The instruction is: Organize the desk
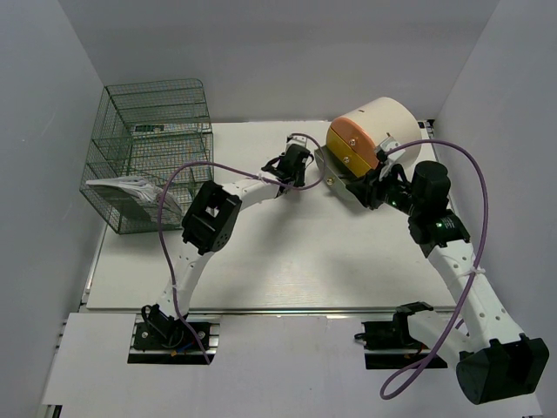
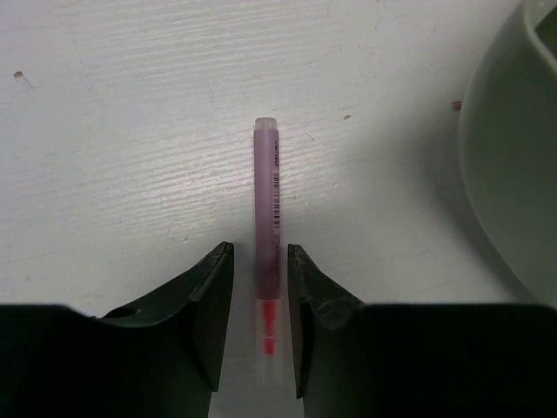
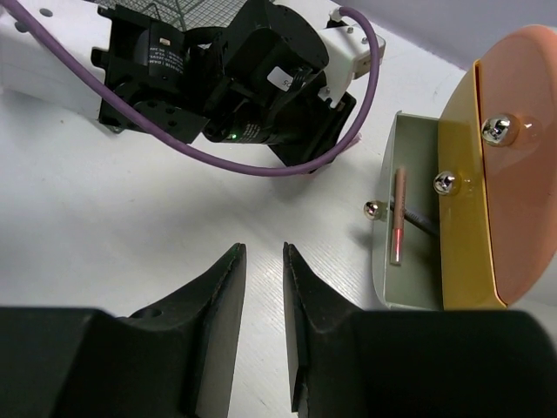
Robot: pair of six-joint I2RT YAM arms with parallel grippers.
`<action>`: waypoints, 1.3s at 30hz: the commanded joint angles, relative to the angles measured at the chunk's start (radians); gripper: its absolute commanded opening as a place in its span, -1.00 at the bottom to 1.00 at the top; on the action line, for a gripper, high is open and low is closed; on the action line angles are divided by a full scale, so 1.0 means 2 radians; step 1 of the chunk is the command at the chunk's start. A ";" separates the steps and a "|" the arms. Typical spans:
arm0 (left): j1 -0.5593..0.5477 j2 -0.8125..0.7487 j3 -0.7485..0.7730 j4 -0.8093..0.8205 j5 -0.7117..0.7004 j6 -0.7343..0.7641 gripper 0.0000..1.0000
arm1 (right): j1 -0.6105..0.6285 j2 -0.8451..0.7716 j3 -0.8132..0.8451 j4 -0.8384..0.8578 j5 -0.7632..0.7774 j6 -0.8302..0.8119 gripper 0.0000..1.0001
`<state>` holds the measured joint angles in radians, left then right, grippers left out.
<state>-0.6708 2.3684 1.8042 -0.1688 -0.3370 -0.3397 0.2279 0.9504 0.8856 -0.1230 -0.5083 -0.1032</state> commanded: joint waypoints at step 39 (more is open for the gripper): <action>-0.010 -0.203 -0.140 0.132 0.150 -0.292 -1.00 | -0.041 -0.013 -0.008 0.033 -0.005 0.032 -0.41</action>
<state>-0.6895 1.9762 1.5131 0.0254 -0.1040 -0.7589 0.1547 0.9482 0.8753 -0.1009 -0.5251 -0.0608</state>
